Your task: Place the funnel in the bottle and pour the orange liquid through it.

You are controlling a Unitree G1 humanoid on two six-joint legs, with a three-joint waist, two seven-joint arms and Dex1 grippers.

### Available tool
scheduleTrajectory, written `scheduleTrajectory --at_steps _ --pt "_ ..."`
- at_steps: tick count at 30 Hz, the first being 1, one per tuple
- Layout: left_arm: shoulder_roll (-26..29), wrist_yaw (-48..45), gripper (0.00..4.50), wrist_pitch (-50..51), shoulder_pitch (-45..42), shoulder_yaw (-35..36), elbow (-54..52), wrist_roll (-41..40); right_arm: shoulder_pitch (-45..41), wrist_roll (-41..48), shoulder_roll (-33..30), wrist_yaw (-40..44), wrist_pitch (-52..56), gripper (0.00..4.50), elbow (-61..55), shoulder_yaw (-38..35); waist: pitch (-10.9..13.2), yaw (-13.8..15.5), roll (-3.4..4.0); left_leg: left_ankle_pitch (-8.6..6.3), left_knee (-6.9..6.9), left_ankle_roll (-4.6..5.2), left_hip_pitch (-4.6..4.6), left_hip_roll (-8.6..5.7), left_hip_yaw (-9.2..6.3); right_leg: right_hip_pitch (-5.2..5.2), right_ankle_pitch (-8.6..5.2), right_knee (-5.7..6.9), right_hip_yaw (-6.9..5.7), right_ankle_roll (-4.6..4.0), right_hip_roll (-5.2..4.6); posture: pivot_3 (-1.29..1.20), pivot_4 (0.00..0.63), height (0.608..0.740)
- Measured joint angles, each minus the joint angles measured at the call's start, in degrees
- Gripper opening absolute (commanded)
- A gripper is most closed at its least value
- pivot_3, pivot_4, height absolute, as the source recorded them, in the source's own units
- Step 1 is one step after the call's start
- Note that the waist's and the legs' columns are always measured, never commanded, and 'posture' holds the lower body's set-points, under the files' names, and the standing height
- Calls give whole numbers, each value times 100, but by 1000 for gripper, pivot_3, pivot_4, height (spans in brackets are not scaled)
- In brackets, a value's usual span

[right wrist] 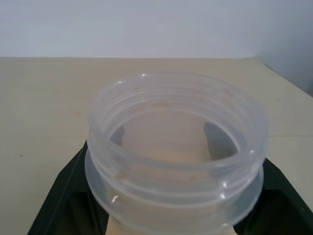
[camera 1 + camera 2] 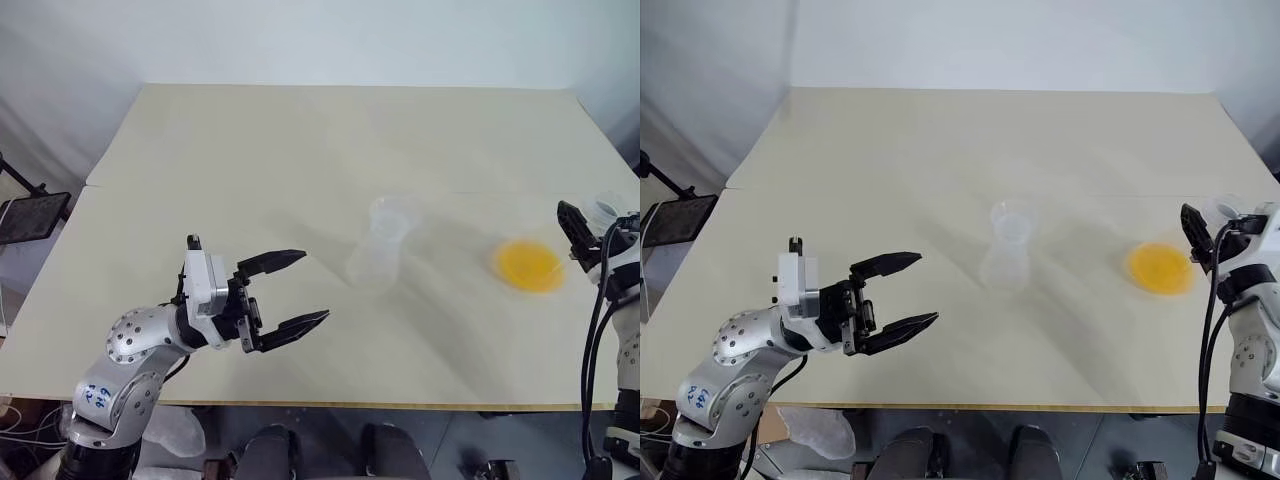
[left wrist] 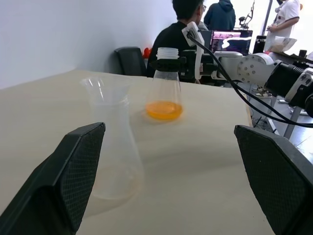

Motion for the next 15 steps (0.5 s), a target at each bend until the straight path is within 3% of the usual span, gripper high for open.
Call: scheduleTrajectory --at_steps 8,15 --pt "-12 -36 4500 -47 -164 -44 202 70 -166 -178 116 74 -45 2475 -427 485 3 -58 4 1 -2 -2 0 2 4 -4 0 0 1 0 3 0 150 740" --pt "-121 -186 4500 -243 -539 -174 632 222 -1416 -1711 -366 -153 284 2475 -1471 2339 9 -132 15 2 -8 -6 -5 4 -2 -12 0 1 -4 0 4 0 150 740"
